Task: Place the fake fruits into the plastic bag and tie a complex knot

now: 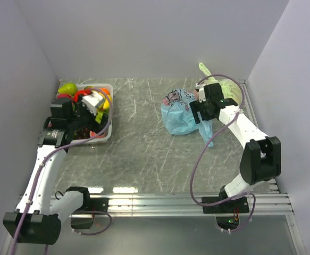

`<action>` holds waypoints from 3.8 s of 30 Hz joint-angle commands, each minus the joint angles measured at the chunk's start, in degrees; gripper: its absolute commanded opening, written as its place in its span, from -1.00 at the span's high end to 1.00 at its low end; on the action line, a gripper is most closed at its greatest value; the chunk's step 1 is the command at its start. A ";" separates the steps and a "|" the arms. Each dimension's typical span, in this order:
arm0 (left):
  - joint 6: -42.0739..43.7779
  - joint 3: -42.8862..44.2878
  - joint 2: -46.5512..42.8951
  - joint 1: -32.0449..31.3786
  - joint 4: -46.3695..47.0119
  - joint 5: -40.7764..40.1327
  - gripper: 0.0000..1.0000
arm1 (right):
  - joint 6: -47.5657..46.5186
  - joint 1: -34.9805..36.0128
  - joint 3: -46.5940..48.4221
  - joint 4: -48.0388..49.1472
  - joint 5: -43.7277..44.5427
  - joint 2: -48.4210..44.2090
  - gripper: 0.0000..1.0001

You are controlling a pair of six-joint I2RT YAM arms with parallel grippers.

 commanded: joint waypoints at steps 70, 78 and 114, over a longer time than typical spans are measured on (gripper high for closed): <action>-29.25 -13.43 13.31 -6.96 36.76 4.13 0.99 | 4.85 -17.06 -18.80 -6.88 -43.75 -16.38 1.00; -15.52 8.53 17.18 -22.83 16.38 7.97 -0.99 | 10.11 -13.11 -16.95 -6.19 -45.52 -17.34 1.00; 7.52 27.95 44.86 -18.82 -20.06 33.61 0.99 | -17.74 -16.28 -11.23 -22.46 -34.46 -16.11 0.82</action>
